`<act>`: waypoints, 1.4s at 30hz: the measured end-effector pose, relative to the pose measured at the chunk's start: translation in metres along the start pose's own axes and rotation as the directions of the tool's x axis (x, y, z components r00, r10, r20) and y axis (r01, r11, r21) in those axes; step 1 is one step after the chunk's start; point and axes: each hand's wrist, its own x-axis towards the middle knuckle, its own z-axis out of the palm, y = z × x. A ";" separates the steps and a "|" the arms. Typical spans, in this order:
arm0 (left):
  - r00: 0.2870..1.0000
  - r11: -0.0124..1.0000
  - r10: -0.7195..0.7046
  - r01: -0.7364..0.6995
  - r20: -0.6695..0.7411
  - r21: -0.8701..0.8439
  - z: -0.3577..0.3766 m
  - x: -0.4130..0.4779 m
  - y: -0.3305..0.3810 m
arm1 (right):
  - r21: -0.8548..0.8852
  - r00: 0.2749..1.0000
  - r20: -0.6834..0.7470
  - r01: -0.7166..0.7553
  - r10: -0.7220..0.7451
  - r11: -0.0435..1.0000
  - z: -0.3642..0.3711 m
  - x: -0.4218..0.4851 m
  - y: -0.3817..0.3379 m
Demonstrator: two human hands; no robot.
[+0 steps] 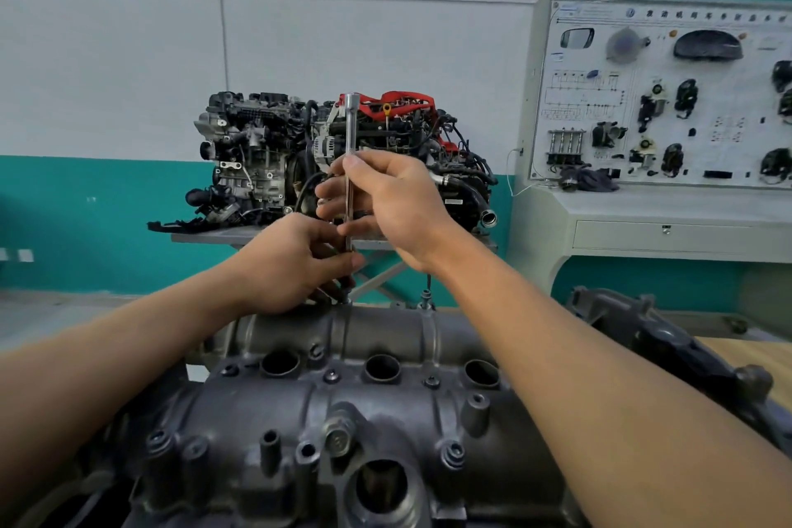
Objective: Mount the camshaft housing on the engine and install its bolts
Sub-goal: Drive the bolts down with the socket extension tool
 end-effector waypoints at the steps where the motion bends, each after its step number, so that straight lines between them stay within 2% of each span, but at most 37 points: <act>1: 1.000 1.000 0.010 -0.010 0.000 0.026 -0.001 0.000 0.001 | 0.001 1.000 0.010 -0.007 0.007 1.000 -0.001 0.000 0.000; 5: 0.999 0.995 0.033 -0.031 -0.011 0.096 -0.002 -0.003 0.002 | -0.005 0.999 0.045 -0.020 0.020 1.000 -0.003 0.001 0.000; 8: 0.999 0.997 0.042 -0.041 -0.018 0.065 -0.001 -0.004 0.004 | -0.094 1.000 0.011 0.030 -0.029 0.995 -0.007 0.002 0.002; 11: 0.993 0.996 0.079 -0.075 -0.089 0.043 -0.002 -0.006 0.007 | -0.153 0.997 -0.024 0.064 -0.068 0.986 -0.008 0.003 0.003; 18: 0.952 0.987 0.144 -0.159 -0.270 -0.034 -0.001 -0.008 0.017 | -0.152 0.988 -0.122 0.072 -0.091 0.986 -0.007 0.002 0.004; 27: 0.964 0.984 0.166 -0.175 -0.205 -0.026 0.000 -0.010 0.016 | -0.198 0.994 -0.060 0.079 -0.093 0.977 -0.007 0.002 0.001; 32: 0.975 0.988 0.133 -0.145 -0.178 -0.057 0.001 -0.010 0.016 | -0.175 0.995 -0.042 0.076 -0.085 0.982 -0.007 0.003 0.003; 38: 0.952 0.991 0.090 -0.116 -0.293 -0.073 -0.001 -0.007 0.016 | -0.157 0.983 -0.125 0.113 -0.133 0.981 -0.012 0.006 0.009; 42: 0.950 0.990 0.091 -0.118 -0.298 -0.074 -0.003 -0.005 0.013 | -0.126 0.983 -0.133 0.113 -0.130 0.986 -0.013 0.007 0.009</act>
